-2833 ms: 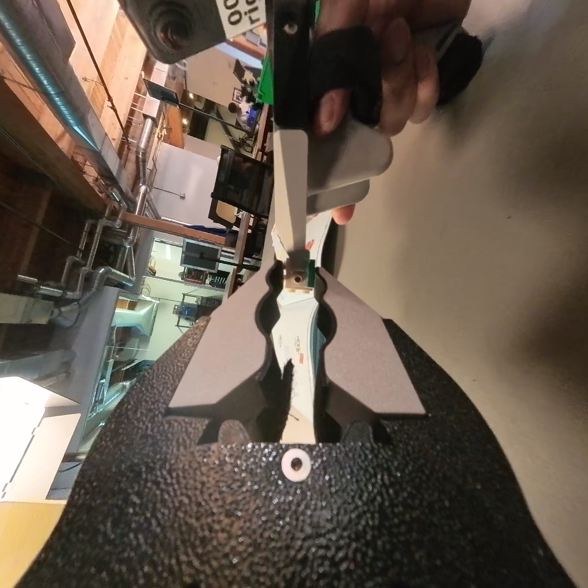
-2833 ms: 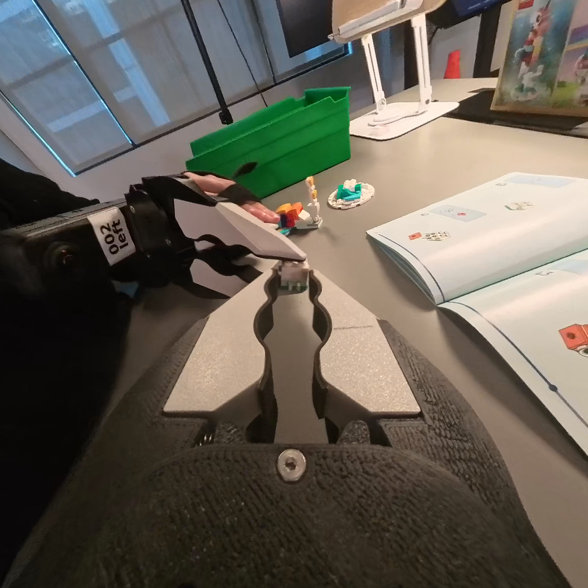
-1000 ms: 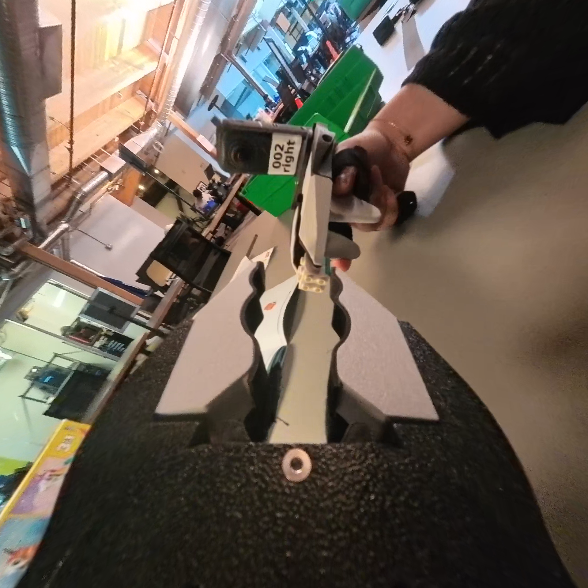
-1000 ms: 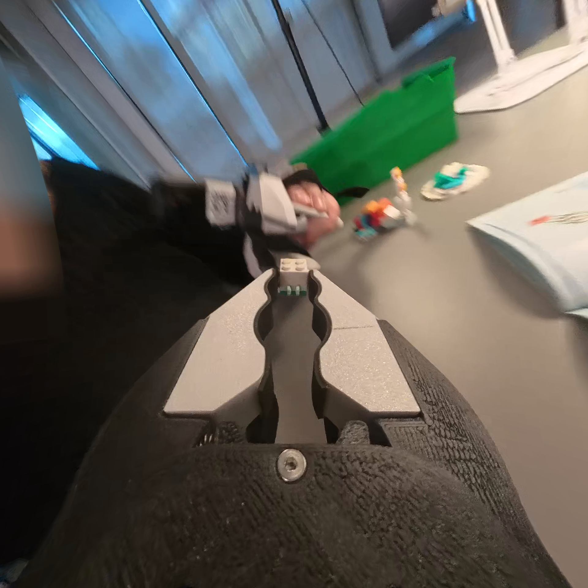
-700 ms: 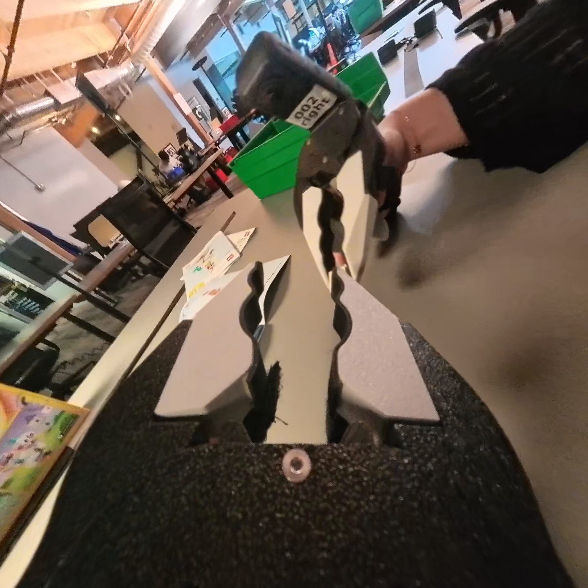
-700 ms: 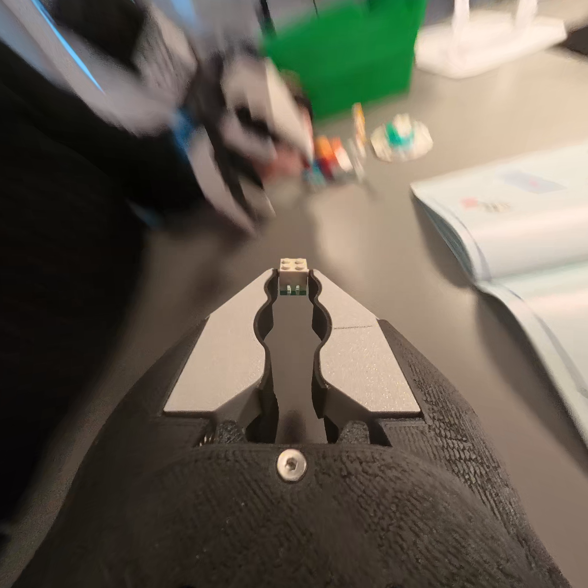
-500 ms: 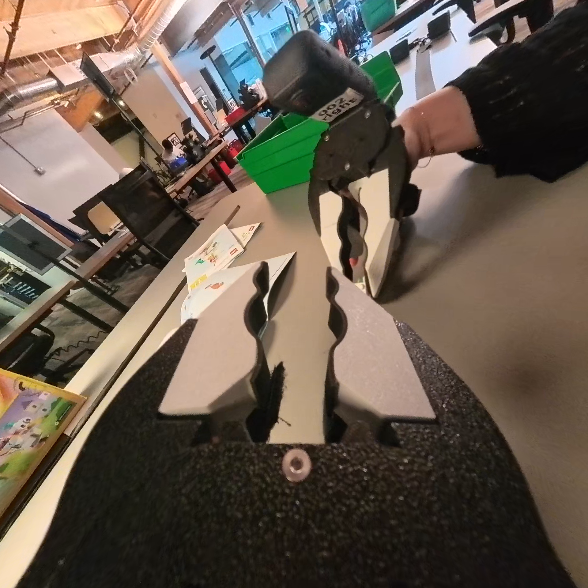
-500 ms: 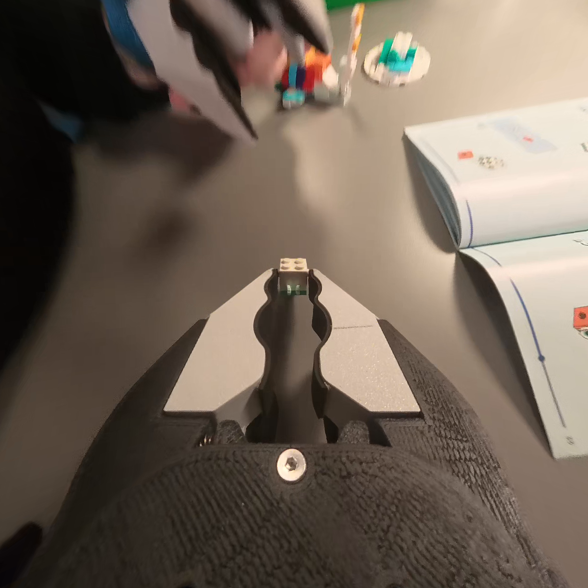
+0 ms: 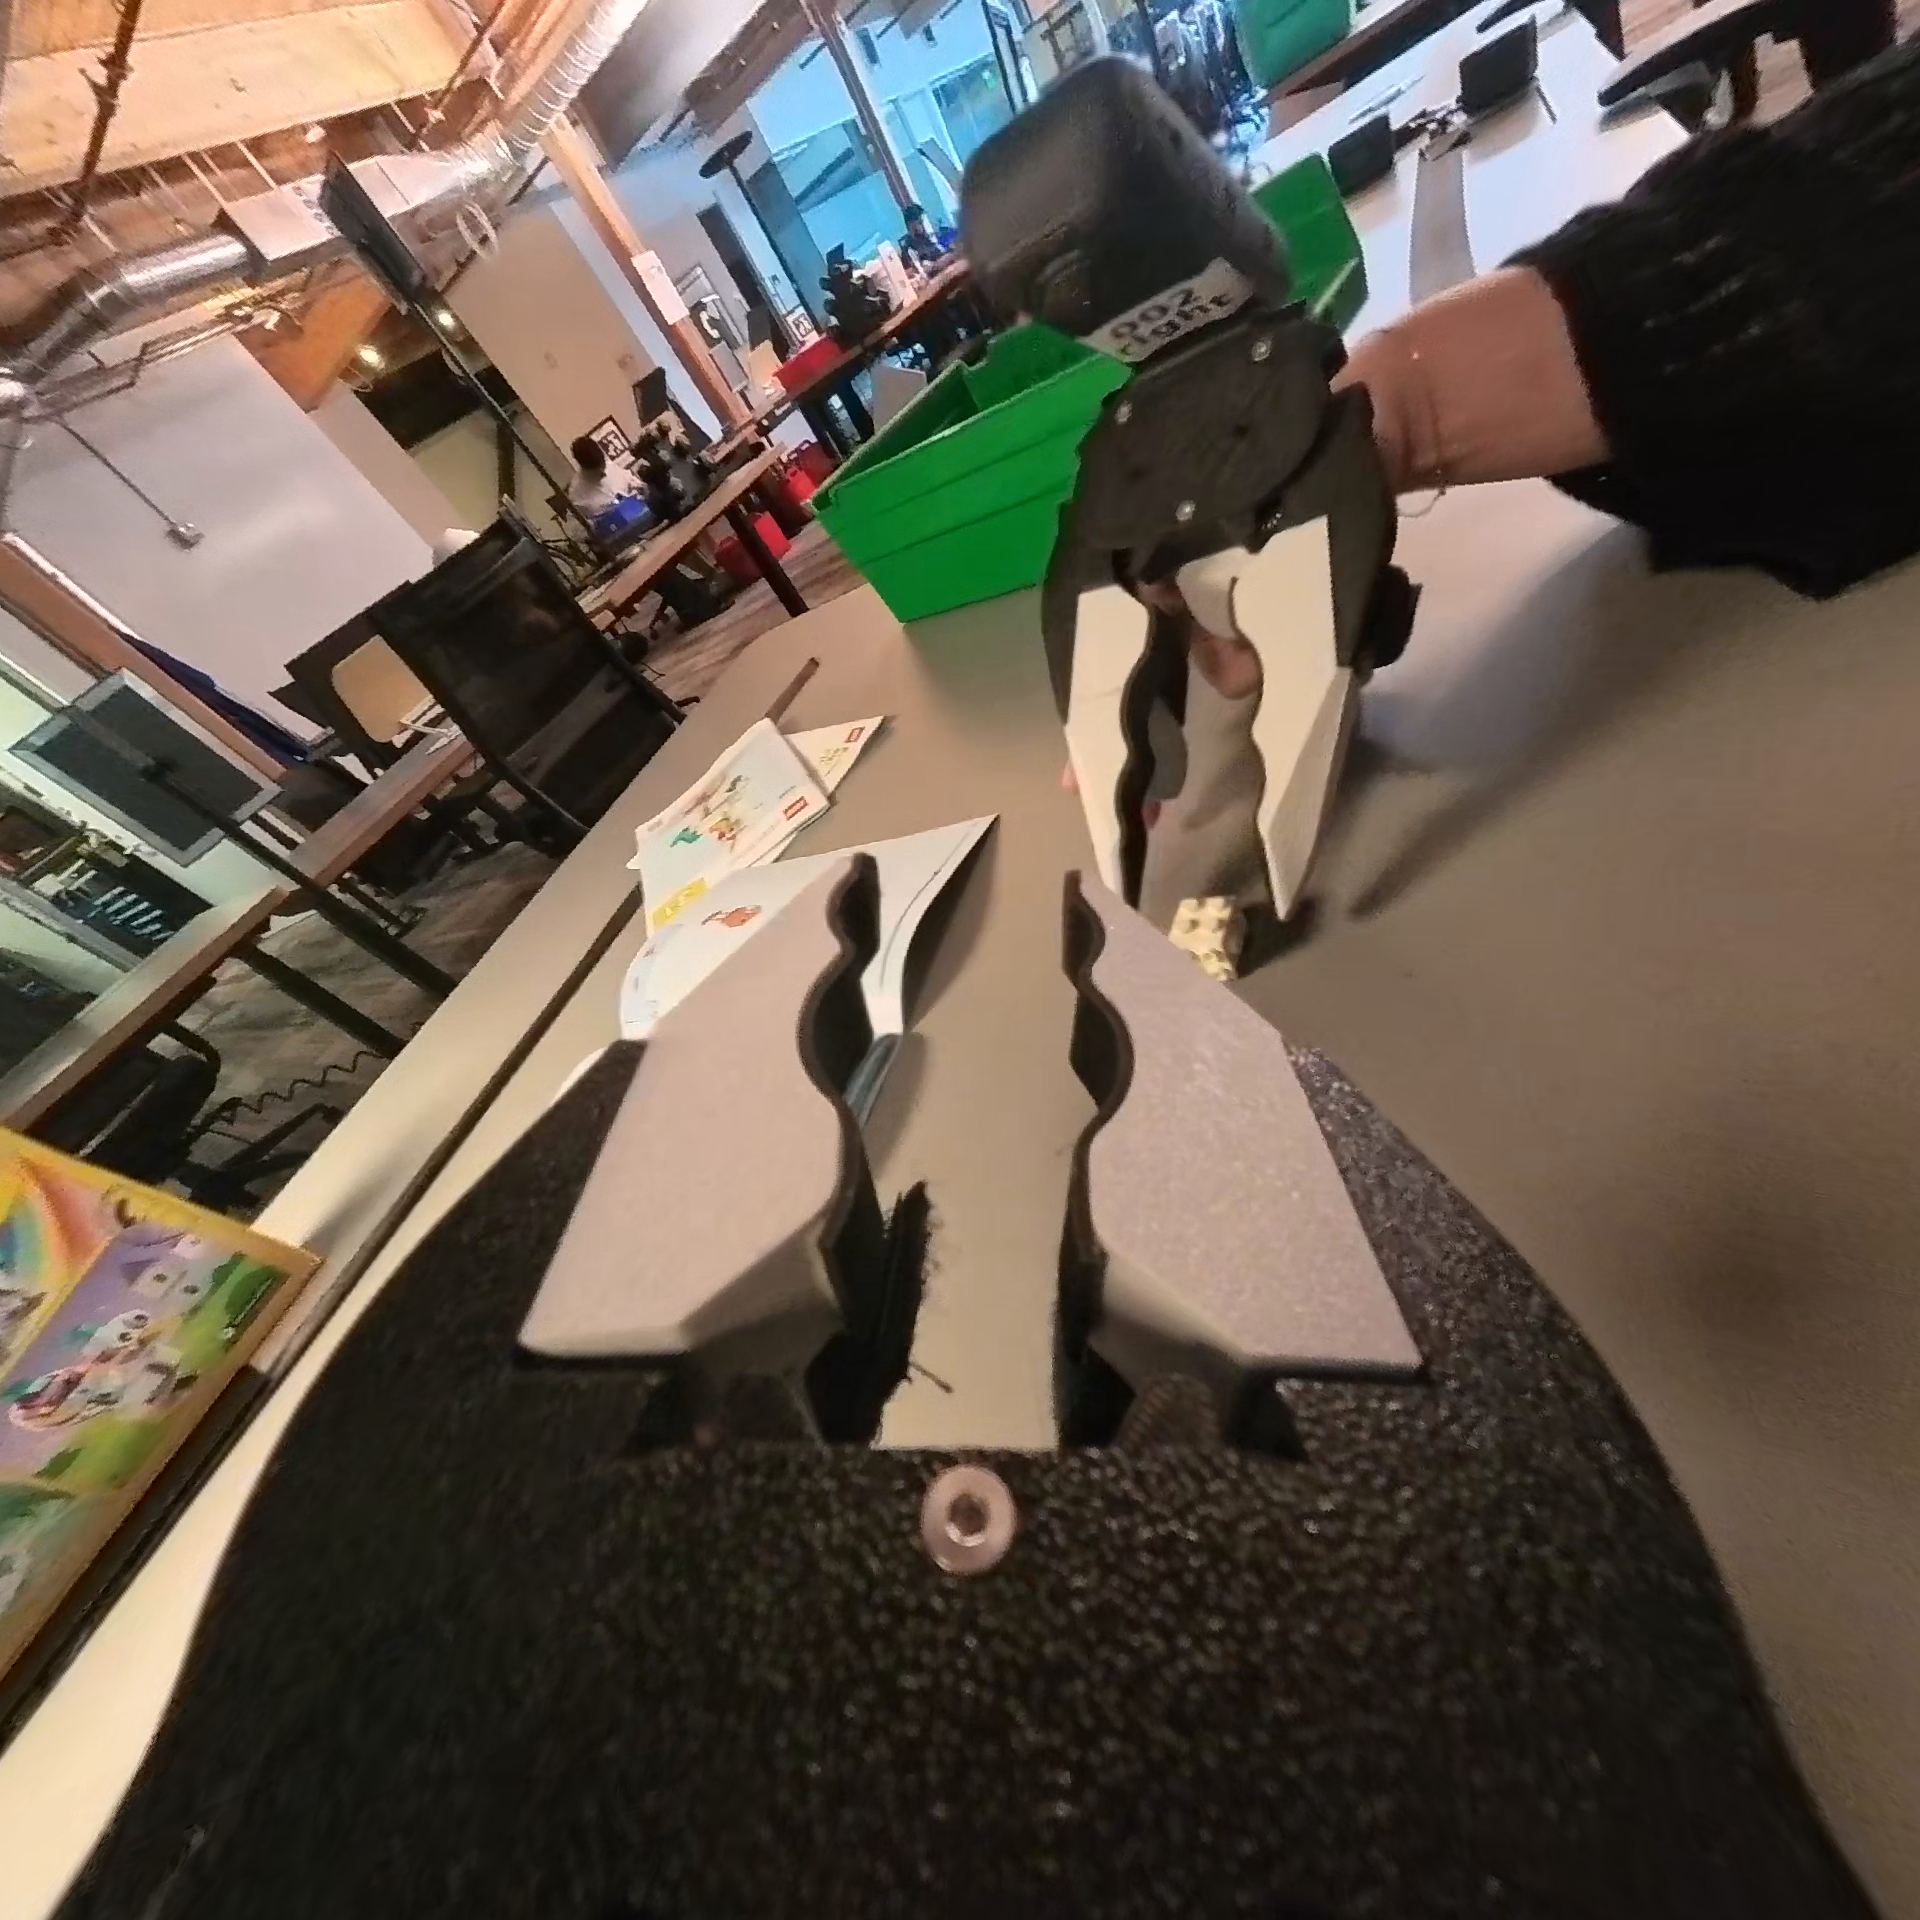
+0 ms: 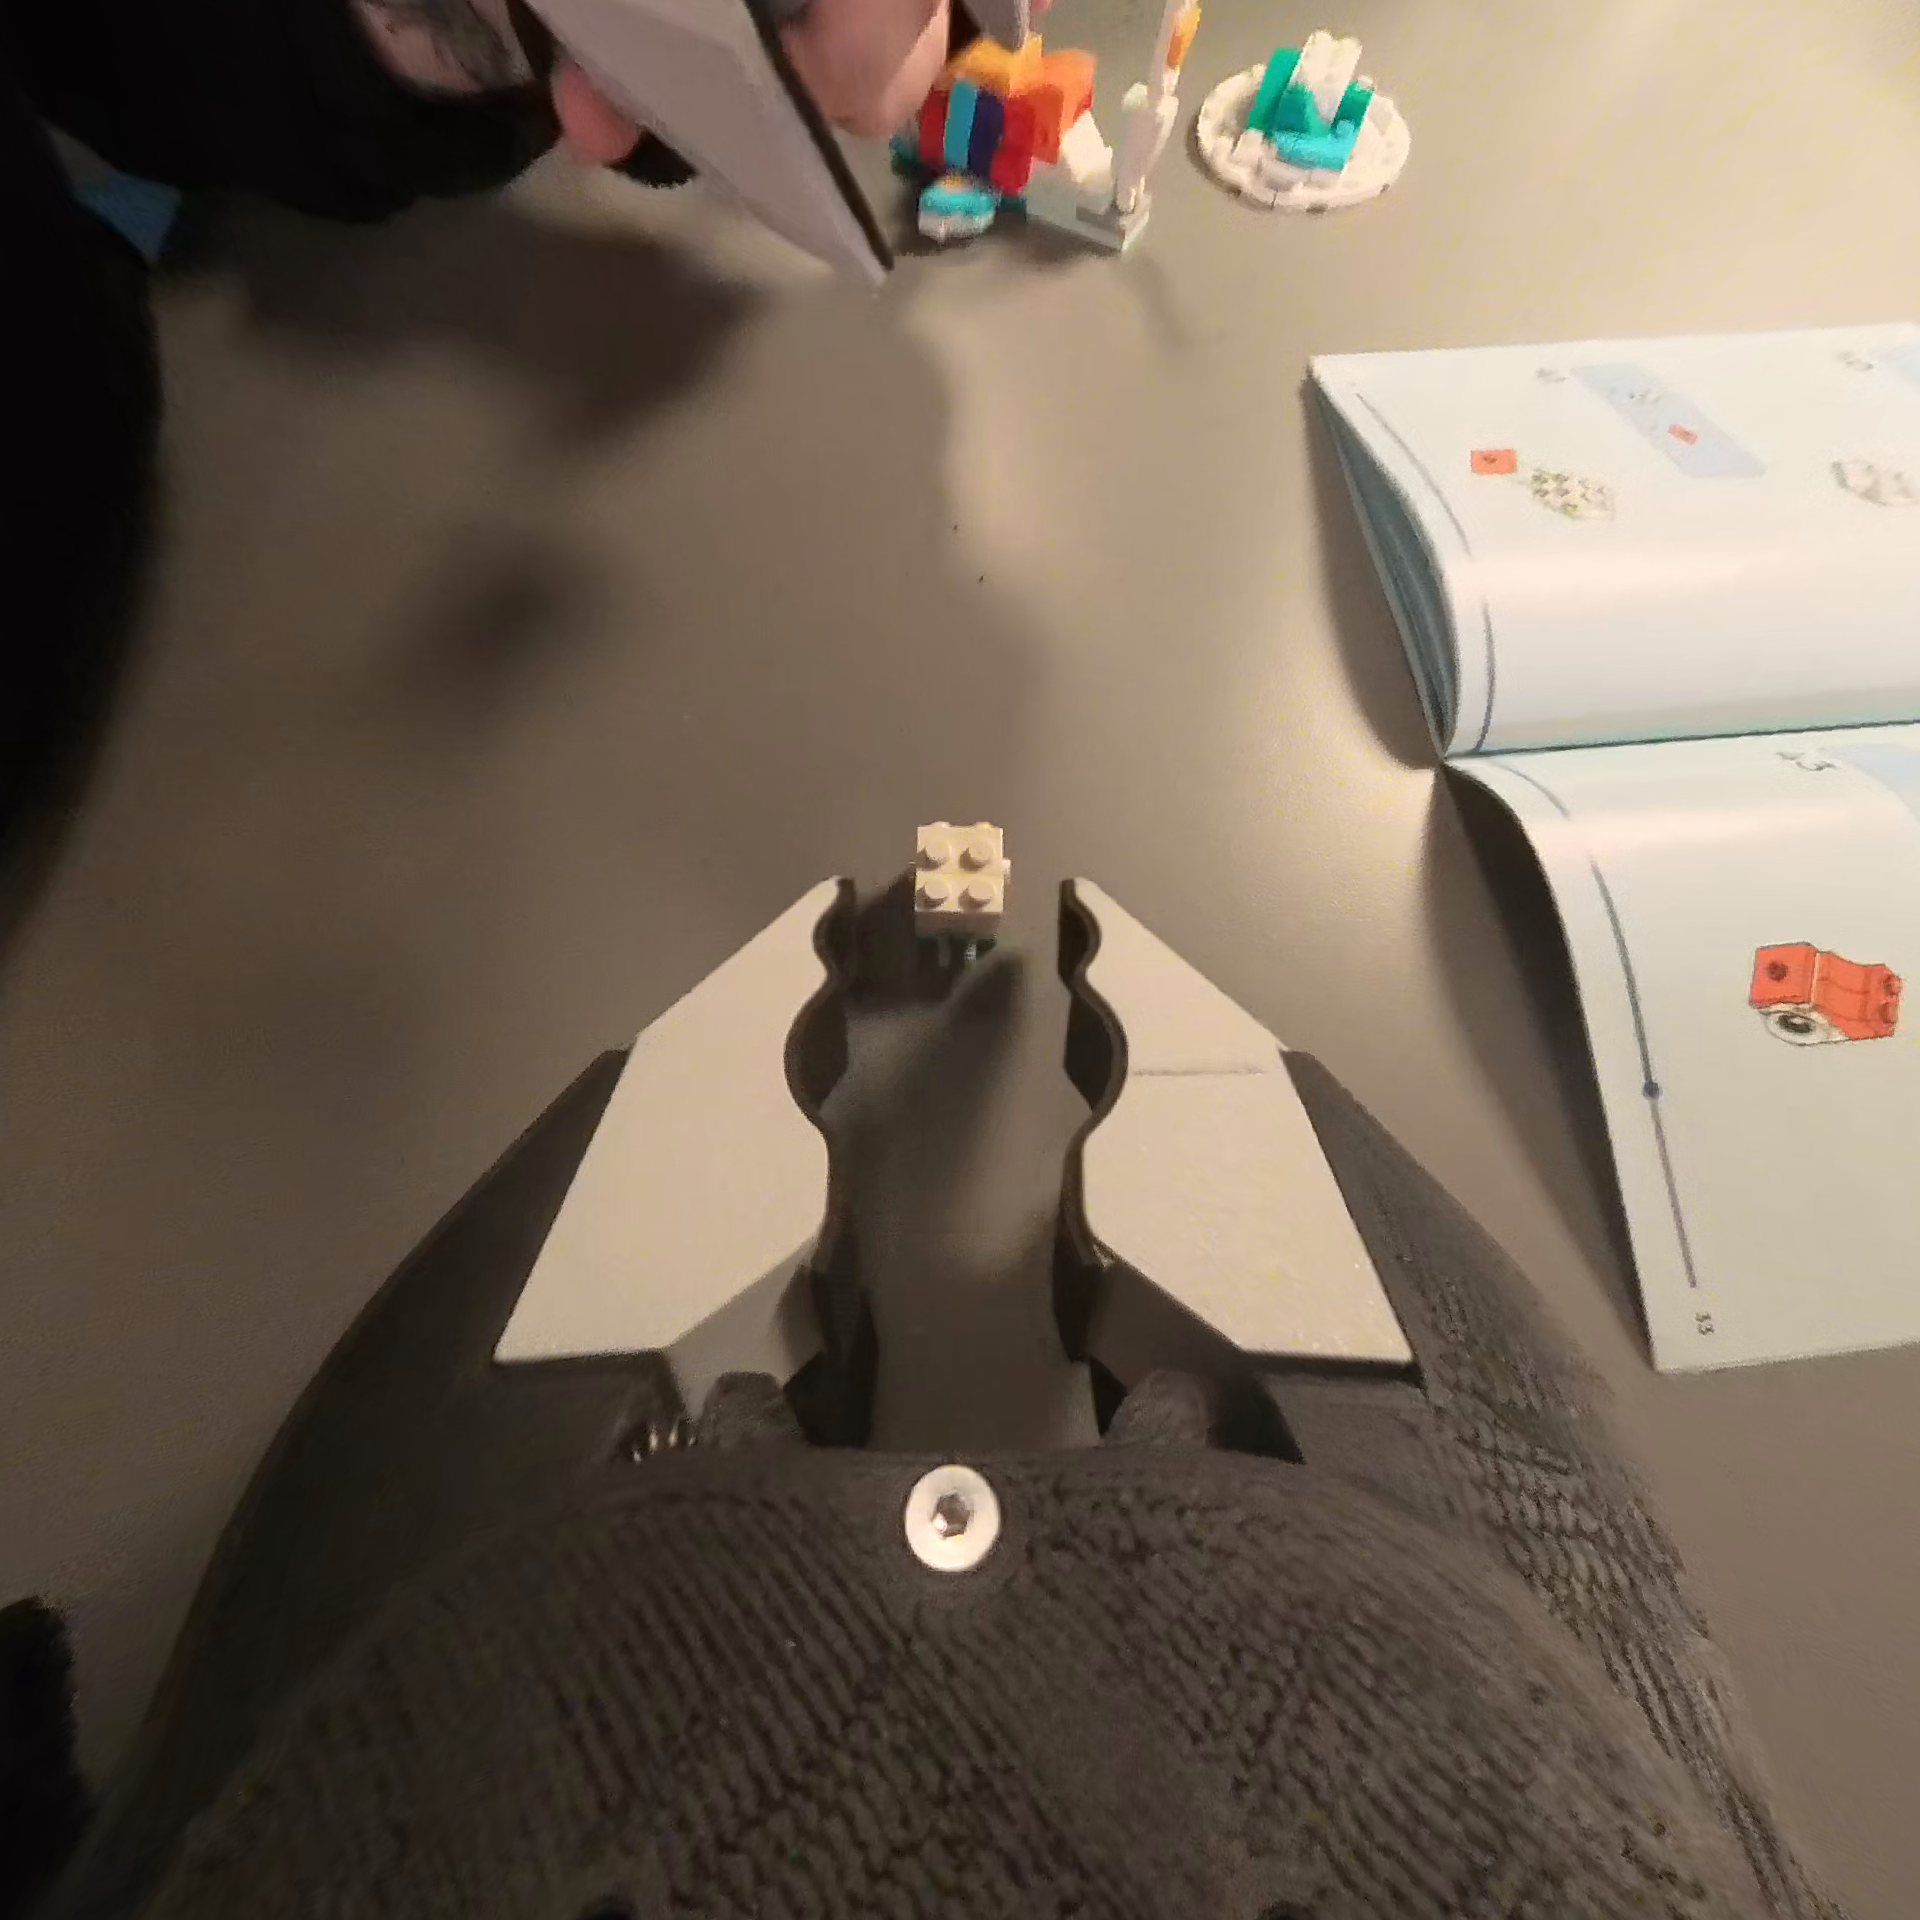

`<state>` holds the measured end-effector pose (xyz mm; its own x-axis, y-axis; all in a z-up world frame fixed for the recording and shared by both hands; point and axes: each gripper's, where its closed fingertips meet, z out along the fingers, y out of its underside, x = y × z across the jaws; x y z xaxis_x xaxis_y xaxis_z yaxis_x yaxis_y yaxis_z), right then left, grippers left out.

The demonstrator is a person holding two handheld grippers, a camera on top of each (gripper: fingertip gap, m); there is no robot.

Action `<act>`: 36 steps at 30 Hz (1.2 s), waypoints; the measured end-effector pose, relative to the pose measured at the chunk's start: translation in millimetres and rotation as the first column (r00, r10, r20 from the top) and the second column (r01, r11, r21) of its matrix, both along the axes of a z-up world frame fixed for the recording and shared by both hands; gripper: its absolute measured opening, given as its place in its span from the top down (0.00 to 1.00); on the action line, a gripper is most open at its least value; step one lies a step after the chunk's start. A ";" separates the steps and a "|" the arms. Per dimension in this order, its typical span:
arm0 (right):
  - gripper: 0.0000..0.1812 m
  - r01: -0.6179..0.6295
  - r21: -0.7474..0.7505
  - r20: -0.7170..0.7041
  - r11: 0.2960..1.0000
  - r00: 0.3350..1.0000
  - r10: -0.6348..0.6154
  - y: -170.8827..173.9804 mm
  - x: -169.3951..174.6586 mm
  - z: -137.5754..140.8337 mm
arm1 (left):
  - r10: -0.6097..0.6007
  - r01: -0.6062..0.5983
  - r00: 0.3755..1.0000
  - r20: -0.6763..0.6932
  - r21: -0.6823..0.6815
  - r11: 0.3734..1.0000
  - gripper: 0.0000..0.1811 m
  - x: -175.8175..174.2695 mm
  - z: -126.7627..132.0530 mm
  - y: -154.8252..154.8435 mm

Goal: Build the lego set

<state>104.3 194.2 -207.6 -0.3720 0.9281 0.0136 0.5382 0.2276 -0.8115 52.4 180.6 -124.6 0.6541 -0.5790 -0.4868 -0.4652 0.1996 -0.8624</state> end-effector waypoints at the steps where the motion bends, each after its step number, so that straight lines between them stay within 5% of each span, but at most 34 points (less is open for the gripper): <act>1: 0.78 0.012 -0.004 -0.039 1.000 0.999 -0.012 3.3 -1.1 5.8 | 0.007 -0.007 1.000 0.013 0.006 1.000 0.82 -1.6 2.3 -0.7; 6: 0.75 0.203 -0.175 -0.298 0.963 0.922 -0.248 44.3 -10.5 56.2 | -0.046 0.058 0.984 0.173 -0.063 0.996 0.82 9.9 -3.1 -25.7; 10: 0.80 0.451 -0.264 -0.579 0.852 0.633 -0.514 103.7 2.6 99.8 | -0.039 0.046 0.985 0.169 -0.036 0.998 0.82 10.1 -2.6 -40.1; 12: 0.86 0.499 -0.267 -0.650 0.824 0.538 -0.536 114.2 13.0 107.5 | -0.018 0.016 0.982 0.188 0.010 1.000 0.82 2.2 10.2 -42.3; 15: 0.89 0.527 -0.229 -0.676 0.818 0.519 -0.524 115.7 18.6 108.7 | 0.021 -0.035 0.965 0.261 0.048 0.998 0.82 -17.2 31.6 -52.3; 22: 0.92 0.739 0.042 -0.772 0.673 0.451 -0.448 129.8 36.8 109.4 | 0.223 -0.242 0.943 0.246 0.046 0.969 0.85 -92.8 67.1 -104.4; 25: 0.92 0.705 0.027 -0.770 0.708 0.466 -0.435 120.0 33.8 108.9 | 0.459 -0.495 0.850 0.258 0.096 0.864 0.91 -159.9 96.0 -132.3; 29: 0.92 0.785 0.057 -0.786 0.617 0.416 -0.457 128.1 45.6 110.6 | 0.744 -0.776 0.626 0.233 0.099 0.623 0.93 -263.4 112.6 -178.3; 32: 0.92 0.829 0.069 -0.794 0.555 0.382 -0.473 133.9 54.1 112.0 | 0.869 -0.880 0.475 0.137 0.078 0.469 0.89 -333.4 108.4 -207.3; 34: 0.92 0.845 0.058 -0.784 0.532 0.368 -0.500 136.7 57.4 109.3 | 0.893 -0.895 0.444 0.066 -0.009 0.446 0.90 -366.0 95.7 -216.8; 36: 0.92 0.870 0.061 -0.789 0.490 0.343 -0.510 139.4 62.7 109.9 | 0.874 -0.865 0.485 0.005 -0.143 0.481 0.87 -381.3 77.2 -216.3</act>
